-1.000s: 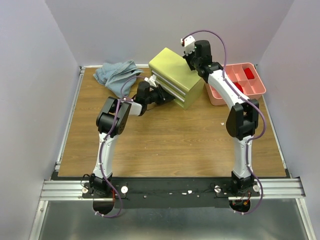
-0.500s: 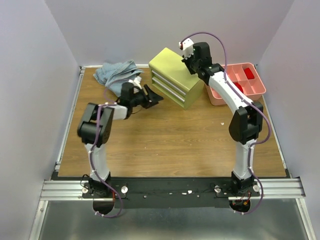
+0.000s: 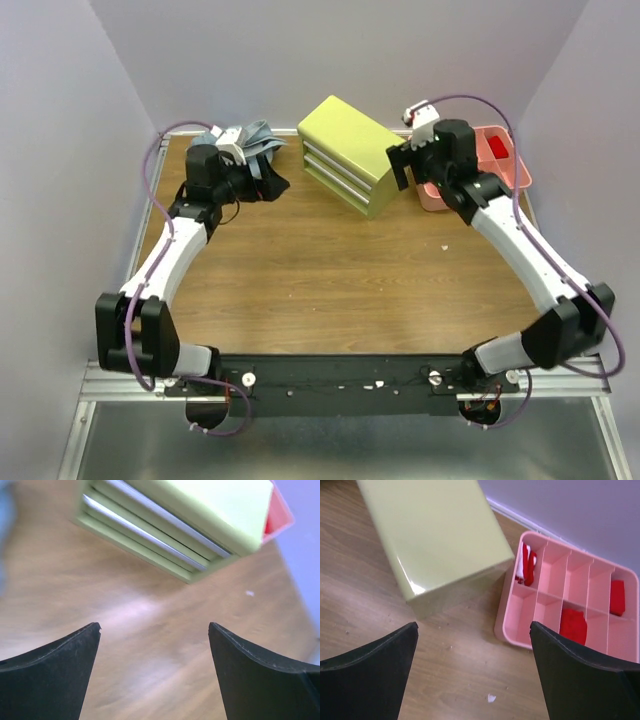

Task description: Sort the tools into containers

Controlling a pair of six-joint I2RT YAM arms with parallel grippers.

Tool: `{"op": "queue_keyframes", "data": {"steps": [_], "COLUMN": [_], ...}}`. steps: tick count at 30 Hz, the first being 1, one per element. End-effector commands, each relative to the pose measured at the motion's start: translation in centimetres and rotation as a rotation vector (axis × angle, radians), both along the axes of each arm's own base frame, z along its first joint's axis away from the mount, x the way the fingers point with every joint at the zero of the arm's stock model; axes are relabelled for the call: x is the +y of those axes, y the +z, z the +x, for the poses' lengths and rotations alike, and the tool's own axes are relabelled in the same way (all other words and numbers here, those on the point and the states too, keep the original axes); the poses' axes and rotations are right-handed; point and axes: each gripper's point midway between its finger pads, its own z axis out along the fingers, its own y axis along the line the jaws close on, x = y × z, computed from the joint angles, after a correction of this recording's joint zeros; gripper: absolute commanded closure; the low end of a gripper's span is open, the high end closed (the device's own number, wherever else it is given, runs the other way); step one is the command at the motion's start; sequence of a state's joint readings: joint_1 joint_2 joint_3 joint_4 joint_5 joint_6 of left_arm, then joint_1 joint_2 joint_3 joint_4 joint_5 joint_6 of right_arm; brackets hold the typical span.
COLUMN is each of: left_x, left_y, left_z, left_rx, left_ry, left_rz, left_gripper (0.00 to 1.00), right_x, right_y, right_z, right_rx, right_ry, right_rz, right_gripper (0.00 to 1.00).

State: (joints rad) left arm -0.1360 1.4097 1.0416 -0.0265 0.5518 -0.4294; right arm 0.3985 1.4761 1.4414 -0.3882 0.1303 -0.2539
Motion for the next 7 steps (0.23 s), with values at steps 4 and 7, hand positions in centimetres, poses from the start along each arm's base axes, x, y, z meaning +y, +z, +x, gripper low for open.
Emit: {"op": "queue_keyframes", "data": {"steps": [4,7], "left_x": [9.6,9.8], "left_y": [4.4,6.0], "left_z": [2.0,2.2], "left_rx": [-0.179,-0.225], "left_ry": [0.330,0.342], "left_rz": [0.439,0.430], "left_gripper": [0.01,0.01], "right_x": [-2.7,-2.9], "right_y": [-1.0,-0.8], "right_z": [-5.3,-6.2], "right_rx": [0.034,0.023], "right_ry": [-0.105,-0.099], "right_rz": [0.074,0.094], "right_gripper": [0.00,0.00]}}
